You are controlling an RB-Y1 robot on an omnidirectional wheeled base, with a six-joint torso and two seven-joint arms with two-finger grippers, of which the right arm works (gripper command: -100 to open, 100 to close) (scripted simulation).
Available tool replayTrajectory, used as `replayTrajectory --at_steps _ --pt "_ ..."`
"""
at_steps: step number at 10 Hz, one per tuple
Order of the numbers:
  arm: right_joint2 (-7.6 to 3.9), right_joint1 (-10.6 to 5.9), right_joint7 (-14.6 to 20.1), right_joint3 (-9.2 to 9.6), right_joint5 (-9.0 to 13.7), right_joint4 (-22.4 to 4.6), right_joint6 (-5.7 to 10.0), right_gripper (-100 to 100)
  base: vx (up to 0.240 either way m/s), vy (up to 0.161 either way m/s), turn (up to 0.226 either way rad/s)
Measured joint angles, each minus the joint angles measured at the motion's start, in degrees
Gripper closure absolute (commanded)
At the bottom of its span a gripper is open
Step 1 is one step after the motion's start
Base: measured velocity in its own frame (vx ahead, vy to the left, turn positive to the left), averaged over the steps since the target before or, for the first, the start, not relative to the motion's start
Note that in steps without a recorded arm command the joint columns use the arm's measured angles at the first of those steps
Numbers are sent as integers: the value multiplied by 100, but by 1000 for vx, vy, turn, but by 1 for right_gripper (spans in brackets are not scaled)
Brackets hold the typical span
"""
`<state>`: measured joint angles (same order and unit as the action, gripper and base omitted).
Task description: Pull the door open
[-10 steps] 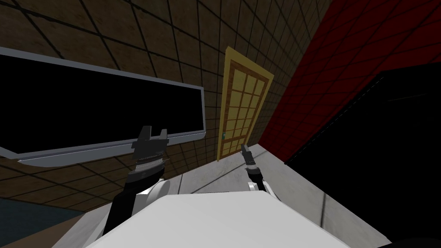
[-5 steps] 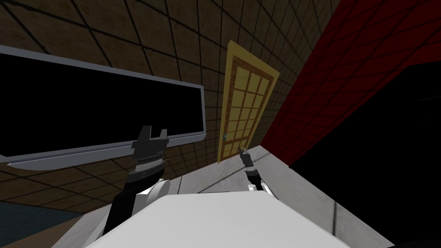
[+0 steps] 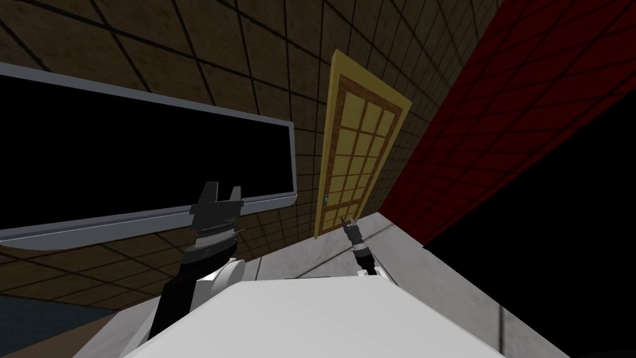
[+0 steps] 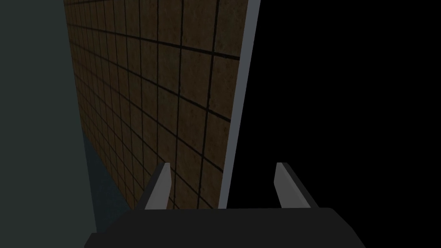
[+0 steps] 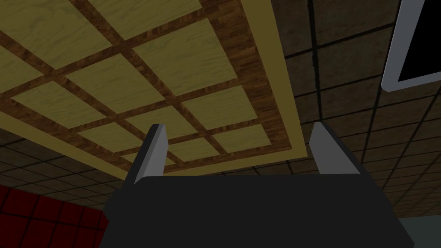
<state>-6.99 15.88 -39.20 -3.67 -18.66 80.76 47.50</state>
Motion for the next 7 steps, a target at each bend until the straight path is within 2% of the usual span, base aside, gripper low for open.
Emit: replayTrajectory --at_steps 7 --pt "-33 -250 -731 -71 -332 -1042 270 -100 80 -8 28"
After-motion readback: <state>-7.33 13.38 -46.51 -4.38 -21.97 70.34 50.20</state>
